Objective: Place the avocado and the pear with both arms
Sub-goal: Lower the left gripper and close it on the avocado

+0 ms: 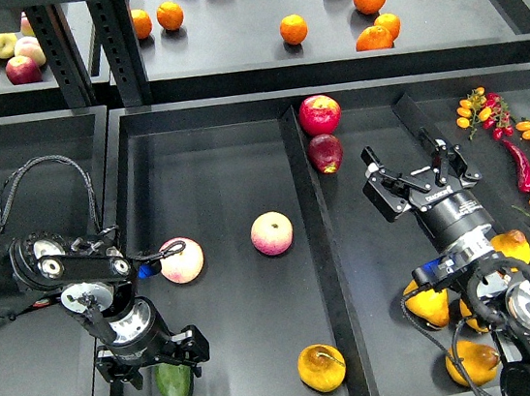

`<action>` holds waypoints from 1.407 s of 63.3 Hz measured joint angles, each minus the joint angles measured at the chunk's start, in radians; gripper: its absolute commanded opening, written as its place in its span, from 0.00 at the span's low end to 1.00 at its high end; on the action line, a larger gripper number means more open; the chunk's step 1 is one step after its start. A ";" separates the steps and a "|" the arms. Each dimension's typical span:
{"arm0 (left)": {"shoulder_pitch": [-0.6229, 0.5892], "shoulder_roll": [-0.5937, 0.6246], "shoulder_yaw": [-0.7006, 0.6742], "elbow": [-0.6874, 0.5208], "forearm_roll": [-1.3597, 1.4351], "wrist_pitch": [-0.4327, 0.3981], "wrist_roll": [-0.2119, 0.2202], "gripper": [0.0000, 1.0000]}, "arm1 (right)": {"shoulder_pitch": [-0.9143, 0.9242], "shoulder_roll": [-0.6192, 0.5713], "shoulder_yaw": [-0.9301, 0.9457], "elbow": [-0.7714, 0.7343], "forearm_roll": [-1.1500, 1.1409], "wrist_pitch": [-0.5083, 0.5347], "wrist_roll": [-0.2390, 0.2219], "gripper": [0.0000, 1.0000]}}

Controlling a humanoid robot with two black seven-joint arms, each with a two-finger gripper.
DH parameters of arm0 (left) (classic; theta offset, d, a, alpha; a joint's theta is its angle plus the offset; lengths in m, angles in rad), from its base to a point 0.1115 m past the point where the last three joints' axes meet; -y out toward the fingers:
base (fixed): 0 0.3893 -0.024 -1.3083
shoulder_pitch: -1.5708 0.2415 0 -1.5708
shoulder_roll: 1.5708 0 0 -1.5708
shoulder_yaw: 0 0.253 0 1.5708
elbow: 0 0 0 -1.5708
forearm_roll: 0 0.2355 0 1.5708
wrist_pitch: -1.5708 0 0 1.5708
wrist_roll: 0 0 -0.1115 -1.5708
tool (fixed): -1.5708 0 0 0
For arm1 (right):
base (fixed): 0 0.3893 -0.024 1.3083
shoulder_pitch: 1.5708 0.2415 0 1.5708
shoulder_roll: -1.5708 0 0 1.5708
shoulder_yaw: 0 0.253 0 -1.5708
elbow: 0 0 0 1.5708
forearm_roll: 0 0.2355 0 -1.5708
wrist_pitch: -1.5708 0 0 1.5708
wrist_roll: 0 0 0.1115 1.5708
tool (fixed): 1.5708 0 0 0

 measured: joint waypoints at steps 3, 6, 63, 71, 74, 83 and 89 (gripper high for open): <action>0.009 -0.007 -0.002 0.013 0.000 0.000 0.000 0.99 | 0.000 0.000 0.000 0.000 0.000 0.001 0.000 1.00; 0.024 -0.011 -0.003 0.026 0.000 0.000 0.000 0.99 | 0.000 0.000 0.000 0.000 0.000 0.001 0.000 1.00; 0.109 -0.123 -0.012 0.209 0.006 0.000 0.000 0.94 | -0.002 0.000 0.000 -0.005 0.001 0.007 0.000 1.00; 0.116 -0.130 -0.012 0.213 0.006 0.000 0.000 0.90 | -0.002 0.000 0.000 -0.005 0.001 0.008 0.000 1.00; 0.117 -0.131 -0.012 0.214 0.006 0.000 0.000 0.89 | -0.002 0.000 0.000 -0.006 0.001 0.008 0.000 1.00; 0.120 -0.131 -0.012 0.216 0.006 0.000 0.000 0.79 | -0.002 0.000 0.000 -0.006 0.001 0.009 0.000 1.00; 0.120 -0.131 -0.012 0.216 0.006 0.000 0.000 0.74 | -0.002 0.000 0.000 -0.006 0.002 0.010 0.000 1.00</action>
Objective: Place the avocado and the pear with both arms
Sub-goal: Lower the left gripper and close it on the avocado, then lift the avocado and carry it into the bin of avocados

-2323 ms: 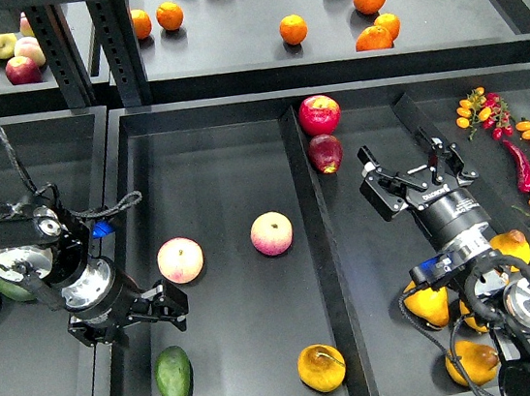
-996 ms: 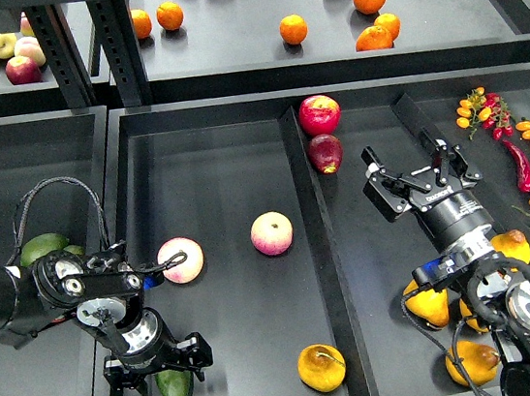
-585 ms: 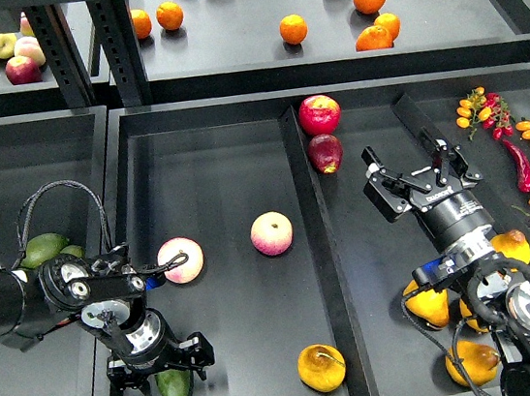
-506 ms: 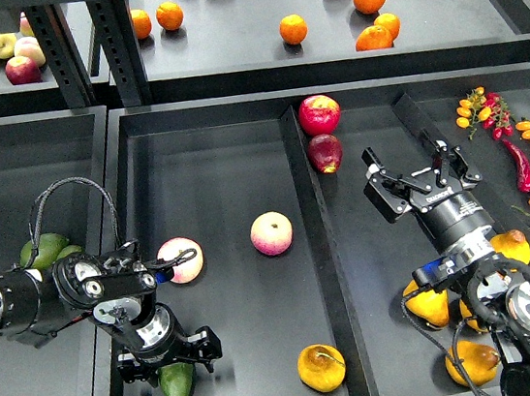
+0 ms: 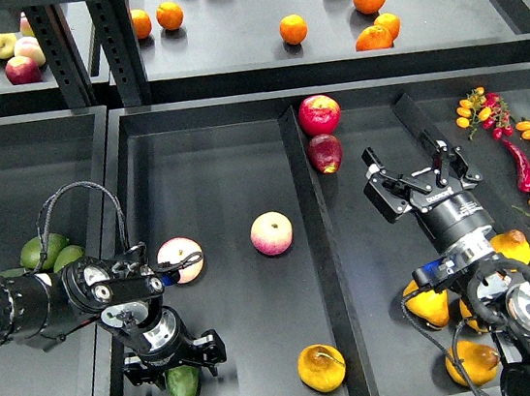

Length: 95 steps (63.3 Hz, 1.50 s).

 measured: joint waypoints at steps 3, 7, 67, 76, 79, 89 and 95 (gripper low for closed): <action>0.000 0.000 0.000 0.000 0.000 0.000 0.000 0.71 | 0.000 0.000 0.000 0.000 0.000 0.000 0.000 1.00; -0.002 0.000 0.000 0.000 0.001 0.000 0.000 0.67 | 0.000 0.000 0.000 0.000 0.000 0.000 0.000 1.00; -0.135 0.022 -0.078 -0.018 -0.011 0.000 0.000 0.46 | 0.000 0.000 -0.002 0.000 0.000 0.023 0.000 1.00; -0.166 0.073 -0.127 -0.018 -0.014 0.000 0.000 0.46 | 0.001 0.000 -0.005 0.000 0.000 0.028 -0.004 1.00; -0.177 0.101 -0.142 -0.020 -0.014 0.000 0.000 0.46 | 0.001 0.000 -0.007 0.000 0.000 0.037 -0.005 1.00; -0.217 0.207 -0.156 -0.029 -0.014 0.000 0.000 0.46 | 0.005 0.000 -0.021 0.000 0.000 0.089 -0.007 1.00; -0.227 0.301 -0.159 -0.035 -0.009 0.000 0.000 0.46 | 0.040 0.000 -0.026 -0.006 -0.001 0.097 -0.008 1.00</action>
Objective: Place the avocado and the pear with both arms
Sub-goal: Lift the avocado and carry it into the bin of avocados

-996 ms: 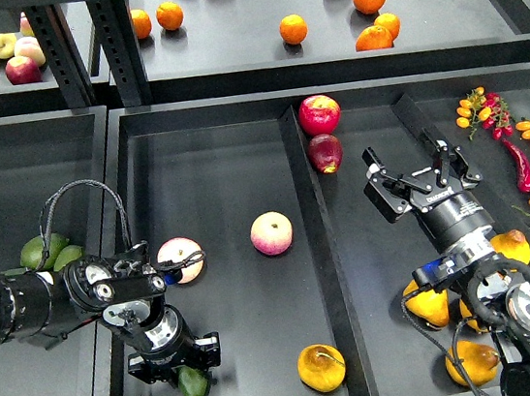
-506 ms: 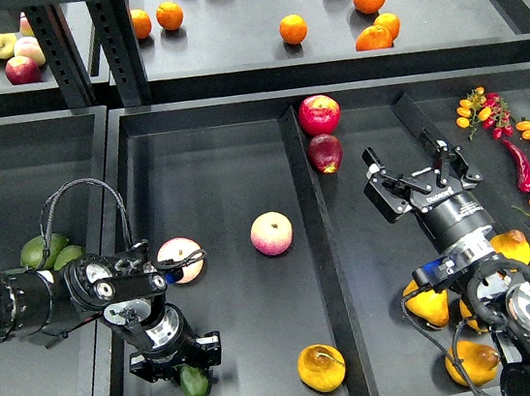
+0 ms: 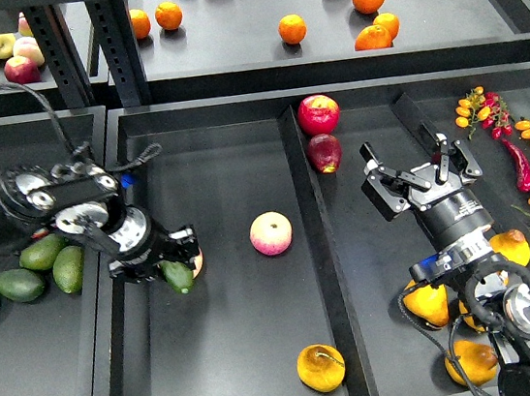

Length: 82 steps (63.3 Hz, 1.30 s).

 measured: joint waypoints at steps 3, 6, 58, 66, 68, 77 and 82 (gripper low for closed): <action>0.000 0.041 0.000 -0.006 0.004 0.000 0.000 0.46 | 0.030 0.000 0.002 -0.007 0.000 -0.006 0.000 1.00; -0.003 0.084 0.000 -0.017 0.007 0.001 0.000 0.46 | 0.063 0.000 0.006 -0.020 -0.001 -0.019 0.000 1.00; 0.351 0.436 -0.214 -0.079 0.221 0.000 0.000 0.48 | 0.320 0.000 0.000 -0.154 -0.011 -0.132 0.008 1.00; 0.413 0.406 -0.268 -0.035 0.259 0.000 0.000 0.48 | 0.318 0.000 -0.001 -0.151 -0.011 -0.131 0.008 1.00; 0.420 0.400 -0.274 -0.027 0.266 0.000 0.000 0.48 | 0.318 0.000 -0.001 -0.151 -0.011 -0.131 0.008 1.00; 0.434 0.371 -0.284 0.003 0.287 0.000 0.000 0.49 | 0.317 0.000 -0.001 -0.150 -0.011 -0.129 0.008 1.00; 0.437 0.351 -0.285 0.022 0.291 0.000 0.000 0.49 | 0.317 0.000 -0.001 -0.149 -0.011 -0.126 0.008 1.00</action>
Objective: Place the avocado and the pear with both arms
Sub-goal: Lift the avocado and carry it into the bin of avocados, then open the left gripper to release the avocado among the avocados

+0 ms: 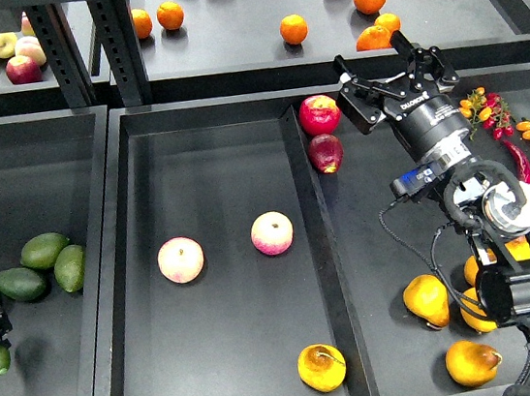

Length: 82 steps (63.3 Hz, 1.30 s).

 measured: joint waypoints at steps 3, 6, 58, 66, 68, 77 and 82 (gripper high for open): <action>0.004 -0.013 0.000 0.015 0.001 0.000 0.000 0.49 | -0.001 0.000 0.001 0.000 0.000 0.001 0.000 1.00; 0.007 -0.028 0.000 0.031 0.001 0.000 0.000 0.49 | -0.002 0.000 0.001 0.000 0.000 0.003 0.000 1.00; 0.040 -0.155 0.005 0.161 0.026 0.000 0.000 0.57 | -0.026 0.000 0.003 0.007 0.000 0.007 0.000 1.00; 0.045 -0.159 0.005 0.165 0.029 0.000 0.000 0.60 | -0.028 0.000 0.003 0.007 0.000 0.007 0.000 1.00; 0.045 -0.160 0.005 0.165 0.029 0.000 0.000 0.60 | -0.028 0.000 0.003 0.007 0.000 0.007 0.000 1.00; 0.046 -0.162 0.005 0.166 0.031 0.000 0.000 0.64 | -0.029 0.000 0.003 0.007 0.000 0.007 0.000 1.00; 0.047 -0.162 0.005 0.166 0.031 0.000 0.000 0.65 | -0.029 0.000 0.003 0.007 0.000 0.007 0.000 1.00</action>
